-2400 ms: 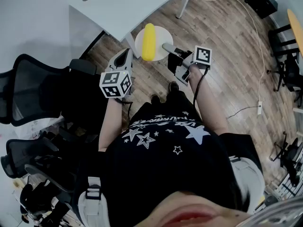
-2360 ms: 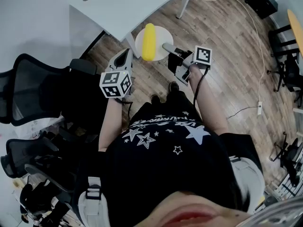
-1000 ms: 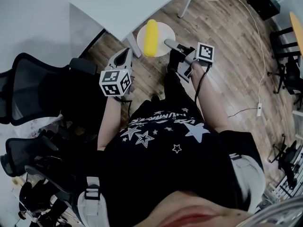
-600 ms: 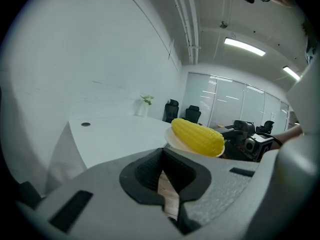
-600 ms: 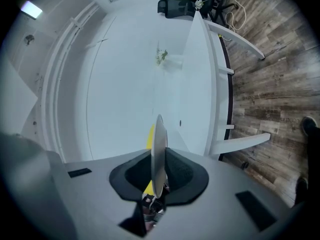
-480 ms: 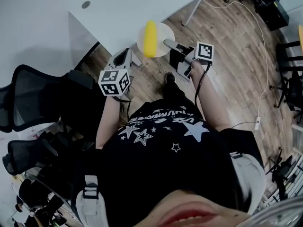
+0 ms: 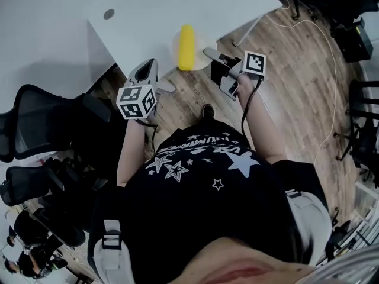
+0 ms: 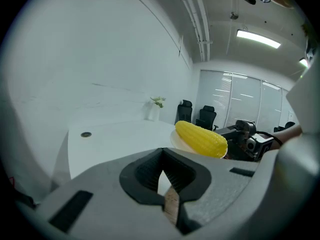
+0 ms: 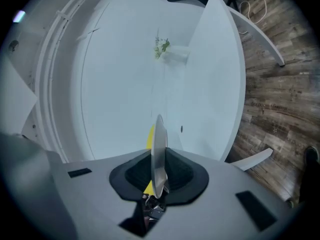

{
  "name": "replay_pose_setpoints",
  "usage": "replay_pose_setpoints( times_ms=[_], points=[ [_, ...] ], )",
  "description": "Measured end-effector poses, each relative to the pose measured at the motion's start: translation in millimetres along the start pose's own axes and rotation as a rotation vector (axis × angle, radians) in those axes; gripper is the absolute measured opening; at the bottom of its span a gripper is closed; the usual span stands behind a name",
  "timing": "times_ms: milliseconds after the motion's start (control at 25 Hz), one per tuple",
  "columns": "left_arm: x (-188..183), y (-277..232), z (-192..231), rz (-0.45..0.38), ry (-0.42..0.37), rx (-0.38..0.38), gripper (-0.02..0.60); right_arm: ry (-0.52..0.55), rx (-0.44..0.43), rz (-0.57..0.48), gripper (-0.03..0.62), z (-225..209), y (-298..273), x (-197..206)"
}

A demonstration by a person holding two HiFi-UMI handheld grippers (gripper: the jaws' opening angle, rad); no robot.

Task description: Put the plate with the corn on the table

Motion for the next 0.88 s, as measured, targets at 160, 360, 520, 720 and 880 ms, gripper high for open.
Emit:
replay_pose_setpoints(
  times_ms=[160, 360, 520, 720, 880],
  points=[
    [-9, -25, 1, 0.005, 0.022, -0.053, 0.006, -0.005, 0.000, 0.039, 0.044, -3, -7, -36],
    [-12, -51, 1, 0.009, 0.051, -0.096, 0.006, -0.003, 0.005, 0.078, 0.044, -6, -16, -72],
    [-12, -63, 4, 0.007, 0.080, -0.123, 0.006, -0.002, 0.006, 0.090, 0.044, -9, -18, -90],
    [-16, -82, 2, 0.017, 0.091, -0.115, 0.006, -0.016, 0.017, 0.065, 0.044, -19, -11, -108],
    [-18, -102, 2, 0.026, 0.100, -0.093, 0.006, -0.029, 0.017, 0.045, 0.044, -23, -11, -119]
  ],
)
Point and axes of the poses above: the fingertips, and each gripper's own axes: y backward along the fingers, z to its left, x out of its underside, the point moved 8 cm from there along y, backward along the fingers, and after that the axes turned 8 degrees about -y, right-handed, at the moved point
